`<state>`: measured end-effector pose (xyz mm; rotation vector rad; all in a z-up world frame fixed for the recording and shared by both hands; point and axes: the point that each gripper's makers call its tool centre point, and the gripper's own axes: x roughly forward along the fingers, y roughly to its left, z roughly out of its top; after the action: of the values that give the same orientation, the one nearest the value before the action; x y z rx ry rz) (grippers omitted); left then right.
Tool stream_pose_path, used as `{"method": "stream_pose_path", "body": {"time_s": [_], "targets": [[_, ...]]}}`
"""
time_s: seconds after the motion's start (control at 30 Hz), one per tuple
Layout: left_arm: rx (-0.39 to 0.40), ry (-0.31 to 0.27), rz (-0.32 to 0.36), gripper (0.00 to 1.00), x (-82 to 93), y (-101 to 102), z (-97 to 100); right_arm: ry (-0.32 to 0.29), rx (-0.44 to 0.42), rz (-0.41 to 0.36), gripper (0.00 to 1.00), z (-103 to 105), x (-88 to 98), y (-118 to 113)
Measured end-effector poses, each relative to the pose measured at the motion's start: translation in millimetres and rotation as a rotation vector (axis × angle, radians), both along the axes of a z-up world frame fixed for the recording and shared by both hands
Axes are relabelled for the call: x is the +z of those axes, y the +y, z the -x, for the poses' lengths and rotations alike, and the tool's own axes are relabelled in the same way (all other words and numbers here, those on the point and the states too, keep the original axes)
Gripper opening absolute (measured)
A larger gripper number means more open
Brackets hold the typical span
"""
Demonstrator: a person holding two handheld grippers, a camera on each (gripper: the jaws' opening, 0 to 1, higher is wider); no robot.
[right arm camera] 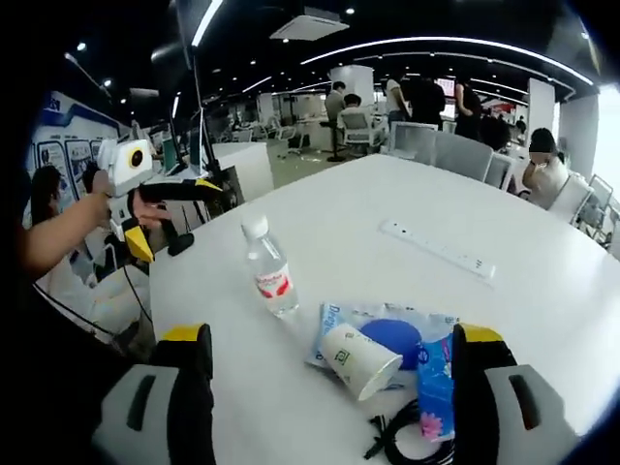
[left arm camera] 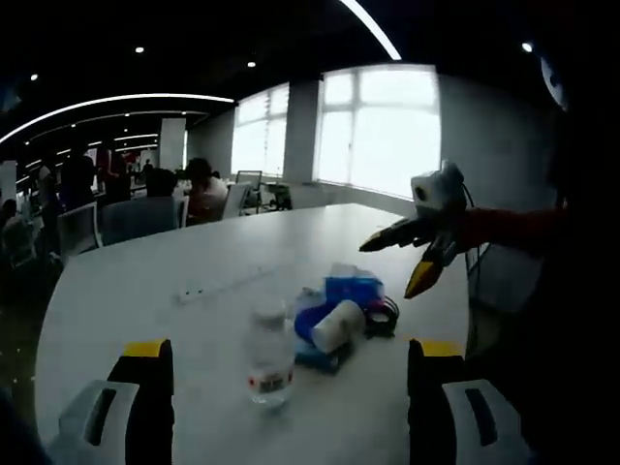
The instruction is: Arrange the tabletop items into an orderly group along one side of the table until the central work area is clear of visible clutter.
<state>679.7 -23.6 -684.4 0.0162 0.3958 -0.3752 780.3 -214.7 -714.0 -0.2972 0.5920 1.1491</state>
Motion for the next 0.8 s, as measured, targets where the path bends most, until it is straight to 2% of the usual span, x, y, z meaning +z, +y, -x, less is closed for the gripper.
{"method": "stream_pose_path", "body": {"time_s": [0.1,0.33,0.57,0.8], "targets": [[0.0,0.004,0.002,1.0,0.4,-1,-1.2,0.005,-0.023,-0.001,0.99,5,-2.9,-16],[-0.014,0.021,-0.007,0.98,-5.1,-4,-3.1,0.004,-0.089,0.0,0.99,0,-7.5,-53],[-0.078,0.018,-0.017,0.87,-7.7,-11,-17.2,-0.005,-0.153,-0.012,0.99,-8,-6.4,-85],[-0.149,0.0,-0.014,0.77,-6.0,-20,-32.8,-0.007,-0.17,-0.018,0.99,-5,-4.4,-102]]}}
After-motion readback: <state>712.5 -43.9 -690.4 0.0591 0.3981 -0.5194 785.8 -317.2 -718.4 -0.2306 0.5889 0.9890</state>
